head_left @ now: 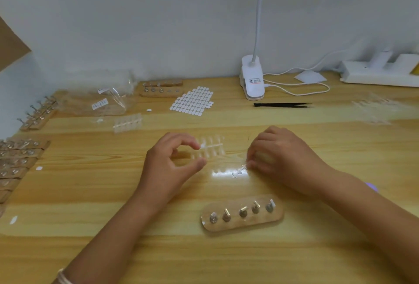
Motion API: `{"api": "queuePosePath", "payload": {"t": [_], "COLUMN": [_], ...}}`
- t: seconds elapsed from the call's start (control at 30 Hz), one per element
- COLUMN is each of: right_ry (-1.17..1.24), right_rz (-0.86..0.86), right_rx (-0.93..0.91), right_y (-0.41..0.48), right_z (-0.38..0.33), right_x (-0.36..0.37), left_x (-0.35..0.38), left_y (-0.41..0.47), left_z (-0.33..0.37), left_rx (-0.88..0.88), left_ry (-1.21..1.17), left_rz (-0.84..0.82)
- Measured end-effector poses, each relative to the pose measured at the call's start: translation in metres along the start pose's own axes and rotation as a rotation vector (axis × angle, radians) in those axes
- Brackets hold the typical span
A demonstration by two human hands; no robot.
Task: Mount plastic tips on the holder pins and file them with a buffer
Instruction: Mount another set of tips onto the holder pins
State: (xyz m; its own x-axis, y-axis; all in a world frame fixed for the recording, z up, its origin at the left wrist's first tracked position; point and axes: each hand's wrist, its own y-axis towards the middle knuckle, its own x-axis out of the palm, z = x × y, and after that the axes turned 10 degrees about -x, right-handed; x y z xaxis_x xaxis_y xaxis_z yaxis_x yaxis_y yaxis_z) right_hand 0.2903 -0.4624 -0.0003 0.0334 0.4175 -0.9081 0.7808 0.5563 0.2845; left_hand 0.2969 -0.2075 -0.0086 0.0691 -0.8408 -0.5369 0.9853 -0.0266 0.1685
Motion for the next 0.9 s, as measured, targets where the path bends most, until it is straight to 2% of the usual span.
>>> {"api": "queuePosePath", "payload": {"t": [0.2,0.33,0.4,0.5,0.6,0.73,0.83,0.9], "right_ry": [-0.121,-0.163,-0.102,-0.082,0.039,0.175,0.032,0.004], "right_rz": [-0.112,-0.156,-0.09,0.12,0.155,-0.06,-0.213,-0.211], "right_rx": [0.034,0.06,0.082,0.221,0.297,0.07,-0.078,-0.119], "right_y": [0.012,0.007,0.0,-0.011,-0.022,-0.016,-0.007,-0.003], "right_z": [0.007,0.009,0.016,0.045,0.063,0.039,0.034,0.036], "right_x": [-0.003,-0.017,-0.035,-0.071,-0.092,-0.063,-0.033,-0.026], "left_x": [0.011,0.023,0.027,0.034,0.039,0.039,0.034,0.03], "left_y": [-0.009,-0.009,-0.008,-0.006,-0.003,-0.001,-0.003,-0.005], "left_z": [0.002,0.007,0.01,0.016,0.021,0.02,0.016,0.012], "left_rx": [0.003,0.009,0.021,0.046,0.049,0.033,0.051,0.074], "left_ry": [-0.023,0.067,0.092,0.146,0.175,0.152,0.188,0.215], "left_rz": [-0.12,-0.112,-0.124,-0.161,-0.165,-0.135,-0.153,-0.171]}}
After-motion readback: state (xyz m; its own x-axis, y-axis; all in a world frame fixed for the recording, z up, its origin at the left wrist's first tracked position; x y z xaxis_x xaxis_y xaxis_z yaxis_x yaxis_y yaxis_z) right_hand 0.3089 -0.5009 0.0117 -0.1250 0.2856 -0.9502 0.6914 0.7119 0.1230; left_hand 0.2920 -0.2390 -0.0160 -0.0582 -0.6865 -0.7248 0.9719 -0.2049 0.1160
